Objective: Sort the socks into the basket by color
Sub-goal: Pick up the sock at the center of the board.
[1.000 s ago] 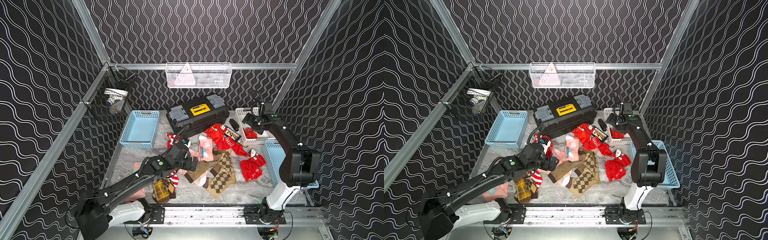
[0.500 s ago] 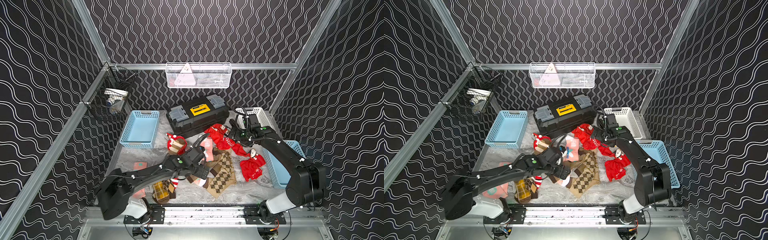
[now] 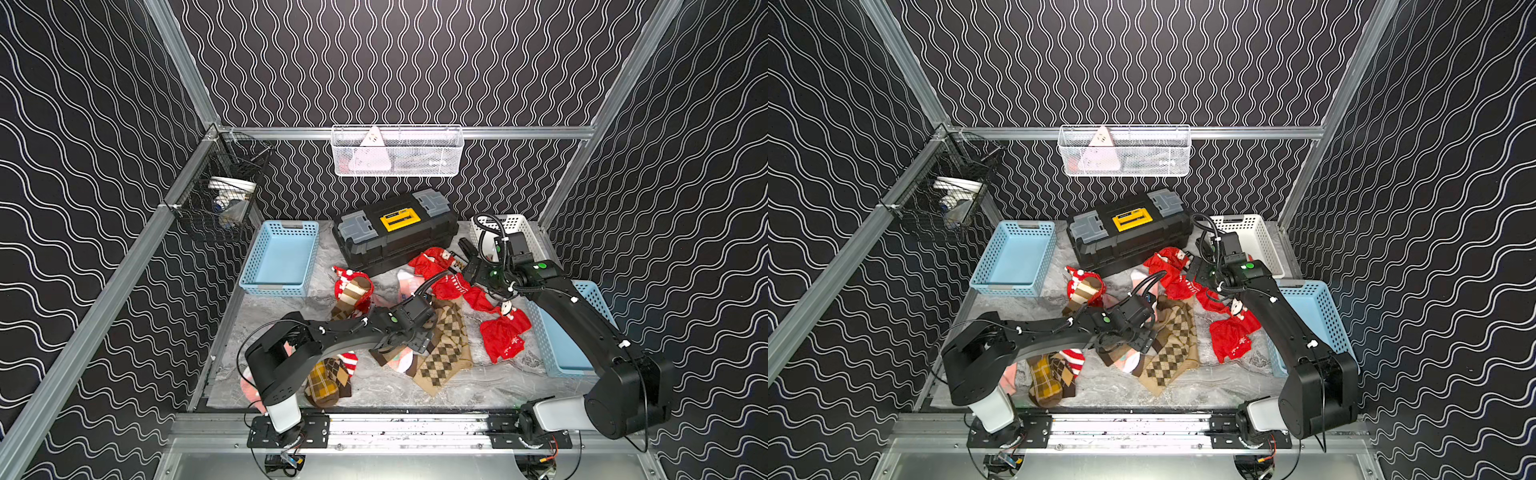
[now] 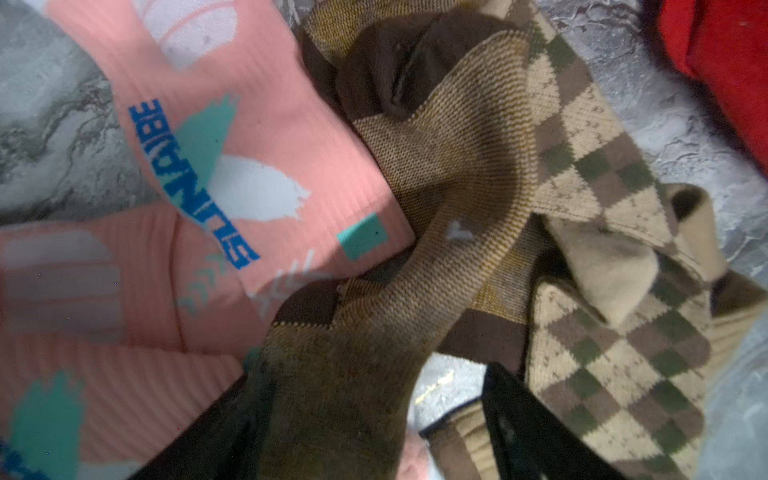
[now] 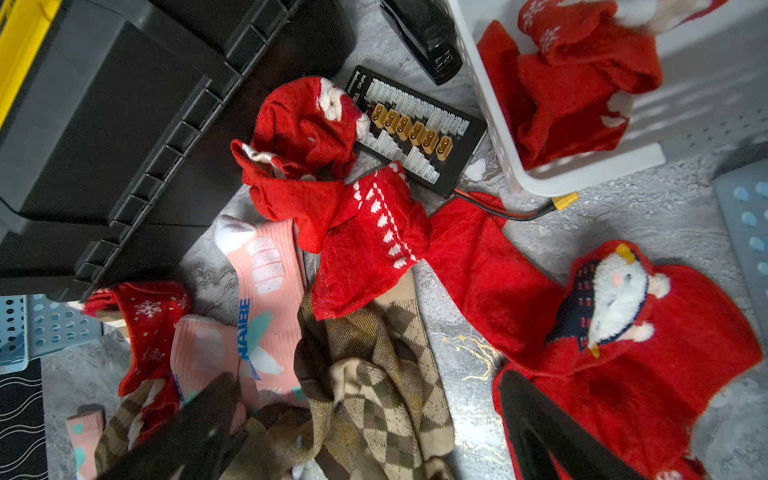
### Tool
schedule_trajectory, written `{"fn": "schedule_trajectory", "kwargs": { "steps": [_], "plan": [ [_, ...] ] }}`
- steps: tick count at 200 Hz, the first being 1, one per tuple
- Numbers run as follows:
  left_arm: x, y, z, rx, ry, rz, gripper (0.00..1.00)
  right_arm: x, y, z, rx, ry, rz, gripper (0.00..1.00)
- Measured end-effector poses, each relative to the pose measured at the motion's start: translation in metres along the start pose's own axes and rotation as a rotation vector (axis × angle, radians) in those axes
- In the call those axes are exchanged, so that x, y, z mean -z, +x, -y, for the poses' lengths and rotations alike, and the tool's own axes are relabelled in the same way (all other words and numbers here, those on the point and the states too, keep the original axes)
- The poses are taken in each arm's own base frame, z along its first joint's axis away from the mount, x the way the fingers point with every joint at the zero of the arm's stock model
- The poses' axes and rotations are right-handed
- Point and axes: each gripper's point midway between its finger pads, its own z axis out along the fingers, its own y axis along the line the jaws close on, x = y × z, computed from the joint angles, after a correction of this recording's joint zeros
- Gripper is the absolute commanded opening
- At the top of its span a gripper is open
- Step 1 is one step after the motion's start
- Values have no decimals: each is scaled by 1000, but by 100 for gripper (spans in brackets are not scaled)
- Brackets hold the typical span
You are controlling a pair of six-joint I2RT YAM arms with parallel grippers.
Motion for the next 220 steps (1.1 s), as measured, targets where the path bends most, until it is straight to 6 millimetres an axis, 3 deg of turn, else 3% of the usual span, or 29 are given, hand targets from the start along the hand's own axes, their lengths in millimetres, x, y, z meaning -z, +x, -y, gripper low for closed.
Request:
{"fn": "schedule_trajectory", "kwargs": {
  "steps": [47, 61, 110, 181, 220],
  "plan": [
    [-9, -2, -1, -30, -30, 10, 23, 3, 1, 1, 0, -3, 4, 100],
    [-6, -6, -1, -28, -30, 29, 0, 5, 2, 1, 0, -4, 5, 100],
    [34, -33, -4, -9, -26, 146, 0, 11, 0, 0, 0, -14, 19, 100],
    [113, -57, -13, 24, 3, 270, 0, 21, 1, -4, 1, -41, 25, 100],
    [164, -73, -38, 84, -11, 337, 0, 22, 7, -2, 1, -44, 10, 100]
  ]
}}
